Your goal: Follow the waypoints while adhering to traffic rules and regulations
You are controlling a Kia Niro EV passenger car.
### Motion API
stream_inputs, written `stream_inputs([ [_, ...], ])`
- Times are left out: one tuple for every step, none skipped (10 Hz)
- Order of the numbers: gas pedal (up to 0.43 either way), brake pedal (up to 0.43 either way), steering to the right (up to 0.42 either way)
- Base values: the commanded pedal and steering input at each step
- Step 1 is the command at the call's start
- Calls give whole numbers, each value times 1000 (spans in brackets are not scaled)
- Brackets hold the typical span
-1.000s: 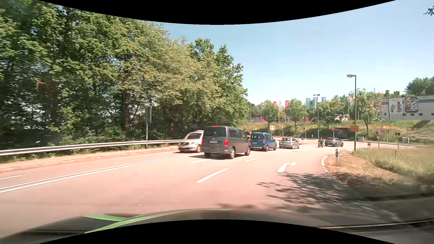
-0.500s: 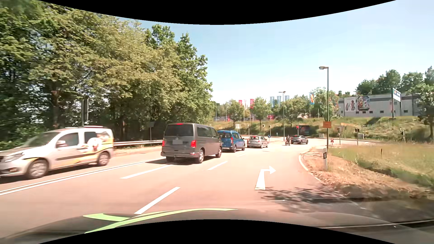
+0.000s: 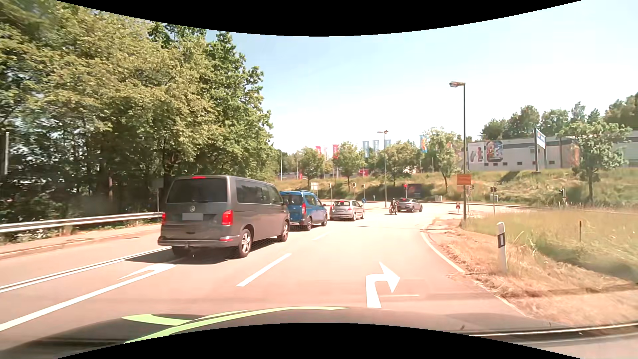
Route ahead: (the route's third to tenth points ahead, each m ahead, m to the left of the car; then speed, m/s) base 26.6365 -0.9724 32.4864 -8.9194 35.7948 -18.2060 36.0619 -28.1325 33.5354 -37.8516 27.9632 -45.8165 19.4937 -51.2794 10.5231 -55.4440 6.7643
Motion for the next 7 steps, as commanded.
stream_inputs([
  [0,0,113],
  [0,0,104],
  [0,0,96],
  [0,0,93],
  [0,0,92],
  [0,0,86],
  [0,0,78],
])
